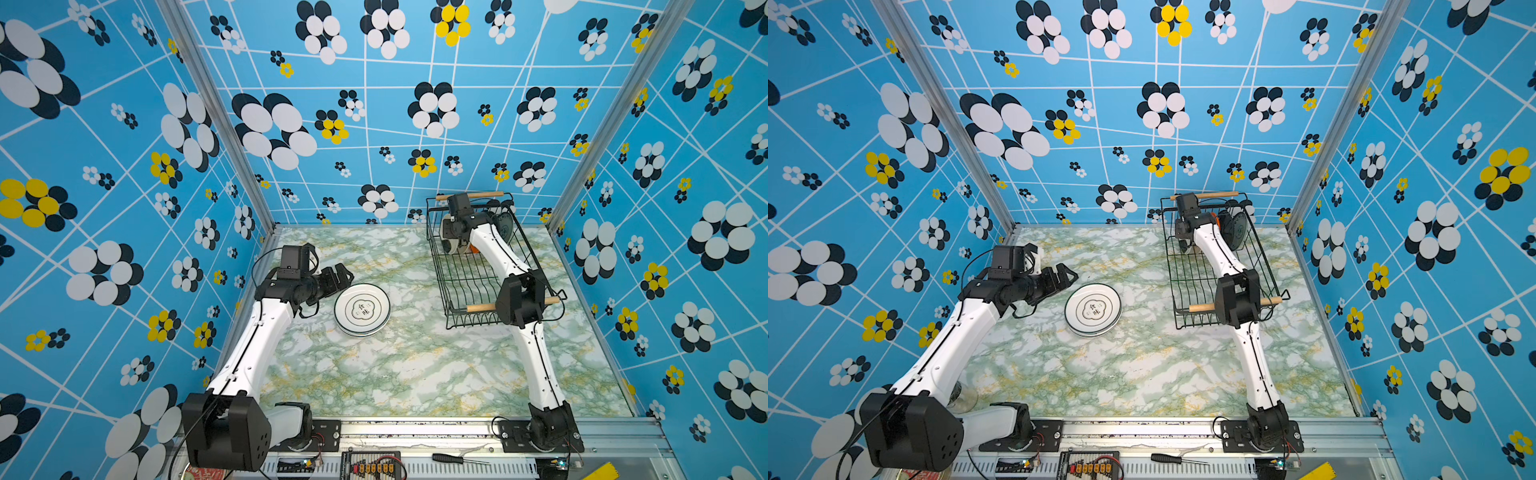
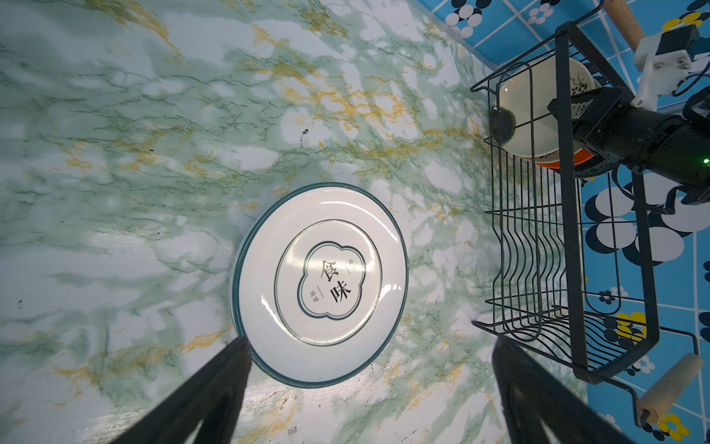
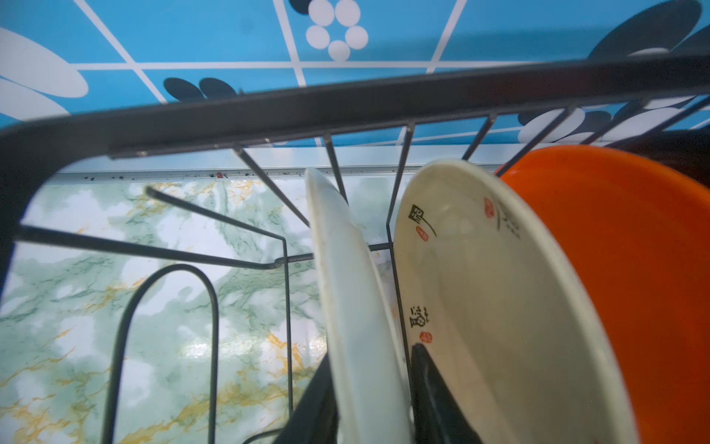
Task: Unload the plates from the dish rack
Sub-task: Pick up the plate from the dish rack.
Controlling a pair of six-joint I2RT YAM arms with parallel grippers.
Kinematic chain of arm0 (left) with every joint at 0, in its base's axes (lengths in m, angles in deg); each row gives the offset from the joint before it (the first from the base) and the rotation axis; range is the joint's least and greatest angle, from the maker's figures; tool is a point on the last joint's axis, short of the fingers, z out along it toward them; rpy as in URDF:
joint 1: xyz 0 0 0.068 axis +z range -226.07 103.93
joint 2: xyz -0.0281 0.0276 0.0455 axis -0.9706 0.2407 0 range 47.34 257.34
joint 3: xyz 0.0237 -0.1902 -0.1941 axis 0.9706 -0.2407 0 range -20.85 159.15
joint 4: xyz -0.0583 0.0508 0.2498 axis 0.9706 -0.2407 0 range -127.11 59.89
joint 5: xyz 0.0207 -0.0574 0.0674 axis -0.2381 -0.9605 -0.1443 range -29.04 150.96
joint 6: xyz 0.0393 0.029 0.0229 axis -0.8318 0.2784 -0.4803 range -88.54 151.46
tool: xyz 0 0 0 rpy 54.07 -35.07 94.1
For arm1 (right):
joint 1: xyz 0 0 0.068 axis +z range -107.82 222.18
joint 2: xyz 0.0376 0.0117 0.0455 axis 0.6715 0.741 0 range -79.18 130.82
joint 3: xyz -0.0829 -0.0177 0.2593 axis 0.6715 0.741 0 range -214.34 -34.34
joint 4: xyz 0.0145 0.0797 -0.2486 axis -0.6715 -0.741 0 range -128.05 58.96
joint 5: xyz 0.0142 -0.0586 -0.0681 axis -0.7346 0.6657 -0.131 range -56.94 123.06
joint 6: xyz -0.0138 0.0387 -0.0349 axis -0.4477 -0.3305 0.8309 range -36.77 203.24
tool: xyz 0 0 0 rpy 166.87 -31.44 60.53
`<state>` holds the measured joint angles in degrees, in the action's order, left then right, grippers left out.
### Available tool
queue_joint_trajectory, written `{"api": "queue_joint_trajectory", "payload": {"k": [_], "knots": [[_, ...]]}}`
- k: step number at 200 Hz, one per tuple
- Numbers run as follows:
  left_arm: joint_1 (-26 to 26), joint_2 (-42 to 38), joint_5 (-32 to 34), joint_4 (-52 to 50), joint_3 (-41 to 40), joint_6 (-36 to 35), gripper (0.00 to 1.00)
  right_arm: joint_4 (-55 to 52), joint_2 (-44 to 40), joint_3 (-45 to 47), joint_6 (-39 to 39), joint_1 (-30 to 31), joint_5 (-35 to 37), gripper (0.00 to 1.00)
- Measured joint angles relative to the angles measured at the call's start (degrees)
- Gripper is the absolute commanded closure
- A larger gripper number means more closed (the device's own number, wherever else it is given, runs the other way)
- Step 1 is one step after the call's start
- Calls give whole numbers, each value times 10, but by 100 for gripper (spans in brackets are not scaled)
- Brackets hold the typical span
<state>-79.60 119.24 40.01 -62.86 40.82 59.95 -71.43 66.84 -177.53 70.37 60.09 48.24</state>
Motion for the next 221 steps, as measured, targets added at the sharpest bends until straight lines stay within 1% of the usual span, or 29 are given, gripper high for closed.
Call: {"api": "queue_joint_trajectory", "payload": {"k": [21,42,56,64,106,111,162,221], "knots": [[0,0,4,0,0,0,1,-2,3,-2,0,0,0,73],[0,0,14,0,0,0,1,-2,7,-2,0,0,2,79],[0,0,18,1,0,0,1,-2,10,-2,1,0,5,81],[0,0,21,2,0,0,1,-2,12,-2,2,0,6,84],[-3,0,28,2,0,1,1,-7,13,-2,15,2,11,90],[-3,0,28,2,0,2,1,-8,13,-2,15,2,11,92],[-3,5,39,28,-1,9,1,-17,7,-2,26,2,17,96],[-6,20,48,30,-1,8,1,-50,-41,12,39,2,26,97]]}}
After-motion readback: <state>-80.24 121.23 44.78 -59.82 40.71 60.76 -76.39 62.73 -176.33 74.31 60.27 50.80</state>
